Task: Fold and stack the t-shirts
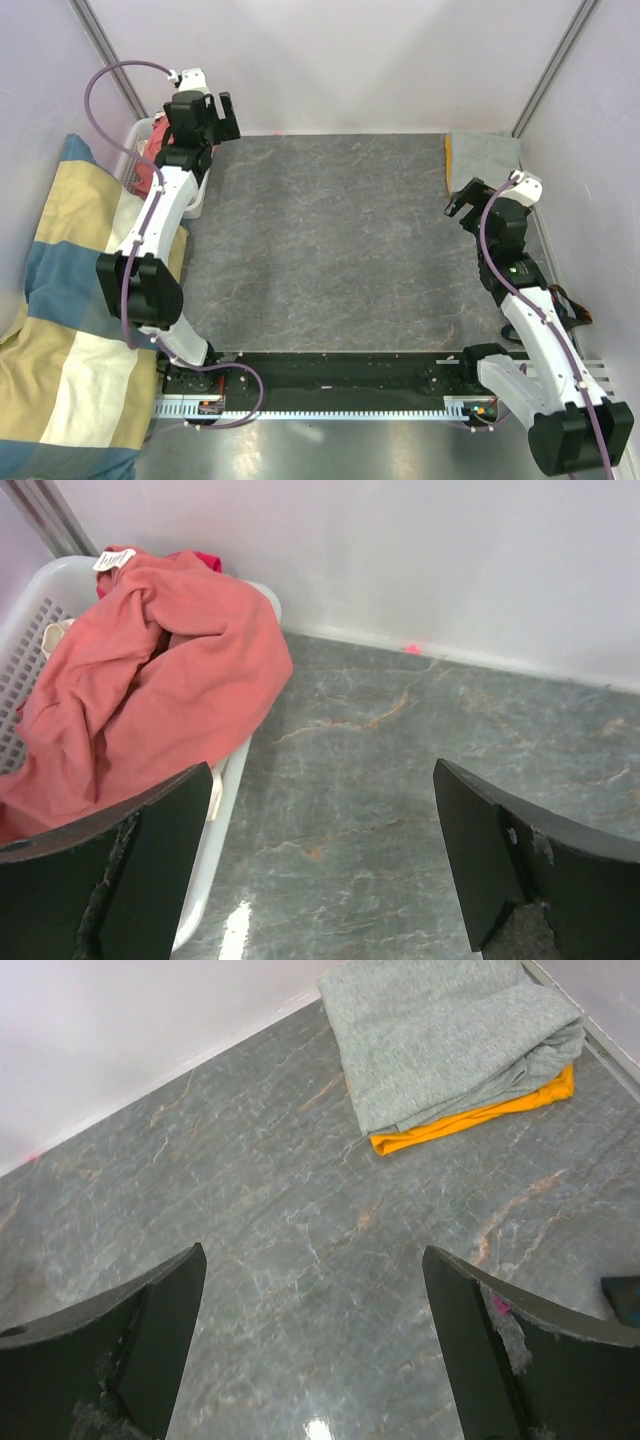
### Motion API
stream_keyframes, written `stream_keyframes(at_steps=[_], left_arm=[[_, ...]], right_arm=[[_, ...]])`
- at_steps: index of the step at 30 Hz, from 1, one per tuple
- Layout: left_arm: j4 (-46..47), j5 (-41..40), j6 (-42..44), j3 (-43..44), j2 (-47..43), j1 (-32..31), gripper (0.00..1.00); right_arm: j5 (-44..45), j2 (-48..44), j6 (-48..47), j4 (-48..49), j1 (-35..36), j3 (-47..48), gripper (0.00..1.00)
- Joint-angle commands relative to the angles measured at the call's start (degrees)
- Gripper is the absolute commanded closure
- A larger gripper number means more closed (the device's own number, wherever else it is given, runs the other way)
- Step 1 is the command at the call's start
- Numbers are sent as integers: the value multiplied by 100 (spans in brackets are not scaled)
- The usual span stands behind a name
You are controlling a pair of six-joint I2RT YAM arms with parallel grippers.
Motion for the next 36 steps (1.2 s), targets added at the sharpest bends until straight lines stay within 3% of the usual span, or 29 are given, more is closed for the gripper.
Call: stream_keyframes(at_steps=[1, 4, 11, 23, 26, 27, 32, 33, 36], left_arm=[[-957, 42, 544, 640, 564, 213, 2], [-1019, -98, 763, 859, 986, 327, 7], [-905, -143, 578, 1219, 1724, 811, 9], [-659, -301, 808, 2353, 2990, 1004, 15], [-659, -266, 808, 2416, 3149, 1109, 29], [-659, -283, 799, 2433, 3236, 1136, 42], [-659, -204, 755, 2407, 3386, 1285, 65], [-650, -204, 755, 2416, 3395, 1285, 80], [-676, -204, 702, 2398, 3369, 1294, 92]], right_arm=[[-140, -366, -268, -1434, 82, 498, 2], [-246, -507, -294, -1829, 117, 700, 2], [-430, -683, -399, -2462, 108, 1060, 2], [-562, -737, -338, -2736, 117, 850, 2], [-580, -701, -303, -2744, 117, 815, 2], [-597, -736, -286, -2744, 126, 806, 2], [-694, -807, -250, -2788, 117, 806, 2], [-694, -833, -259, -2788, 117, 806, 2], [-659, -868, -268, -2788, 117, 753, 2]])
